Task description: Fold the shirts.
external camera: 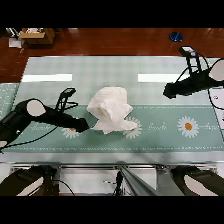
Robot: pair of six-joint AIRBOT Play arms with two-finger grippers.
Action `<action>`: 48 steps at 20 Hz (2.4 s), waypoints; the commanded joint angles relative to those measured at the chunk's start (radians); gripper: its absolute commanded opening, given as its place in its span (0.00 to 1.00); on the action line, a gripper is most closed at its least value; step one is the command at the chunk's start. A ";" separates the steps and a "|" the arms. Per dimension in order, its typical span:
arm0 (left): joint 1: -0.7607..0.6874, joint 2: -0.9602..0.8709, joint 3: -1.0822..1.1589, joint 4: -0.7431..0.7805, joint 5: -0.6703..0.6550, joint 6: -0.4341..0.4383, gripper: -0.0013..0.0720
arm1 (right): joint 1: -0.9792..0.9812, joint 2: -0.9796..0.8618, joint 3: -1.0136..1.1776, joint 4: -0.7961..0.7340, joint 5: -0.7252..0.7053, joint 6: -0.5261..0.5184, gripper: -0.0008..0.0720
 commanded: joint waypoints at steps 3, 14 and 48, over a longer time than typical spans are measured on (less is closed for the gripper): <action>-0.084 -0.134 -0.039 -0.128 0.168 0.138 1.00 | -0.024 0.003 -0.039 0.116 0.005 -0.025 0.68; -0.199 -0.281 -0.029 -0.193 0.351 0.188 0.04 | -0.018 0.003 -0.040 0.438 0.034 -0.107 0.68; 0.273 0.377 0.349 0.062 0.111 0.114 0.04 | -0.065 0.291 0.250 0.484 -0.290 -0.138 0.06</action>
